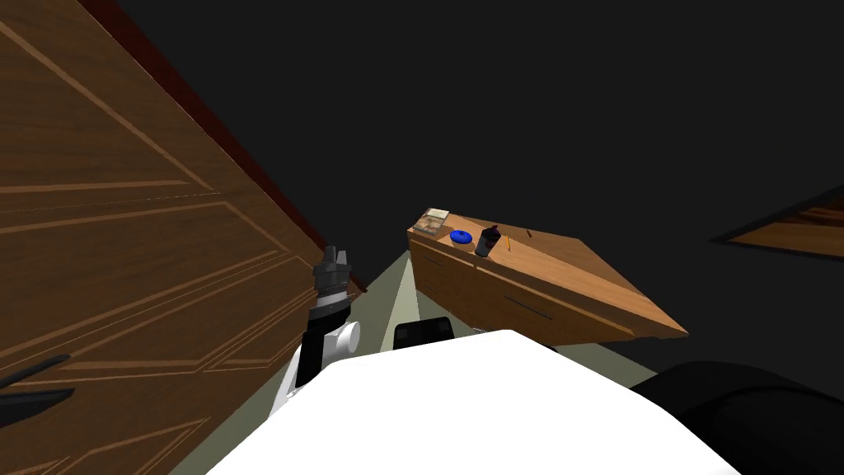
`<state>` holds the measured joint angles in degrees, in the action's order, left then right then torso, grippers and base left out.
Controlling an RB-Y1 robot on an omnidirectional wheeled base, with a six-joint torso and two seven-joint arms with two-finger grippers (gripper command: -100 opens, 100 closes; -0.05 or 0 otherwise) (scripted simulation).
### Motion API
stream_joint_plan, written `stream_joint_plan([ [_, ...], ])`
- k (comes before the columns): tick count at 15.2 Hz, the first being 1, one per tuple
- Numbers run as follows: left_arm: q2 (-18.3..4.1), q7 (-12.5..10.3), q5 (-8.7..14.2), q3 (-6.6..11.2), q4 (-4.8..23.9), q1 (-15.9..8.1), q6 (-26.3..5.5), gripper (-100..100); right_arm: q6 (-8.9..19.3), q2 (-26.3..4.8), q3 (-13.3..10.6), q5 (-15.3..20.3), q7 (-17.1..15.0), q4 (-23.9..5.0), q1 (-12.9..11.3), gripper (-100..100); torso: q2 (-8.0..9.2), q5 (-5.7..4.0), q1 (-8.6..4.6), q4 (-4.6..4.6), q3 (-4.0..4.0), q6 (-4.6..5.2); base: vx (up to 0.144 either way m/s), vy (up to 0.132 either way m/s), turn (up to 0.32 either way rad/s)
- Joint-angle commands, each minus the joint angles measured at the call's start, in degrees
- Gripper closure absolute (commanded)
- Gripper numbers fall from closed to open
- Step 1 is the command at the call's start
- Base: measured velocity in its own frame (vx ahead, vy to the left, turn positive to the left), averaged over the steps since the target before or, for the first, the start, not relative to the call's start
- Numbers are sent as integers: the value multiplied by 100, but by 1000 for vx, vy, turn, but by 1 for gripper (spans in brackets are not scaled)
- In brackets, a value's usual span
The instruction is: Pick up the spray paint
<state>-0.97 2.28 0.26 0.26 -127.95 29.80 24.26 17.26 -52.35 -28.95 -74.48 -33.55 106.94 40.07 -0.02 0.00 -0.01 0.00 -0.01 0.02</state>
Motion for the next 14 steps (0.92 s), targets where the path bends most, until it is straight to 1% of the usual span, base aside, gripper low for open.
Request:
stream_joint_plan([
  [1,0,0,0,0,0,0,0,0,286,-286,-268,-286,-286,-241,98,-100,0,0,0,0,0,0,5,5,244],
  [2,0,0,0,-1,0,-1,0,0,361,-401,-268,-415,-290,-241,98,-100,0,1,0,-1,0,-5,7,-1,341],
  [3,0,0,0,-1,0,-1,0,0,464,-407,-268,-593,-290,-241,98,-100,-2,1,-2,-1,-1,-6,6,-11,150],
  [5,0,0,0,0,0,0,0,0,465,-407,-268,-827,-290,-241,98,-100,-2,-1,-4,0,-1,0,3,-8,-28],
  [6,0,0,0,0,0,0,0,0,724,-685,-543,-988,-547,-492,192,-100,-1,-1,-2,0,0,1,6,3,228],
  [7,0,0,0,-1,0,-1,0,0,796,-782,-543,-1070,-565,-492,192,-100,0,1,-1,-1,-1,-5,8,-3,310],
  [8,0,0,0,-1,0,-1,0,0,920,-811,-543,-1202,-565,-492,192,-100,-3,2,-3,-1,-2,-6,7,-11,152],
  [11,0,0,0,0,0,0,0,0,923,-811,-543,-1527,-565,-492,192,-100,-1,-1,-2,0,-1,1,2,-5,-15],
  [12,0,0,0,0,0,0,0,0,923,-811,-543,-1551,-565,-492,192,-100,0,0,0,0,0,0,0,0,0],
  [13,0,0,0,0,0,0,0,0,1212,-1100,-821,-1742,-842,-744,288,-100,1,0,2,0,0,0,5,8,305],
  [14,0,0,0,-1,0,-2,0,0,1321,-1214,-821,-2022,-820,-744,288,-100,-1,2,1,-1,-1,-7,10,-6,319],
])
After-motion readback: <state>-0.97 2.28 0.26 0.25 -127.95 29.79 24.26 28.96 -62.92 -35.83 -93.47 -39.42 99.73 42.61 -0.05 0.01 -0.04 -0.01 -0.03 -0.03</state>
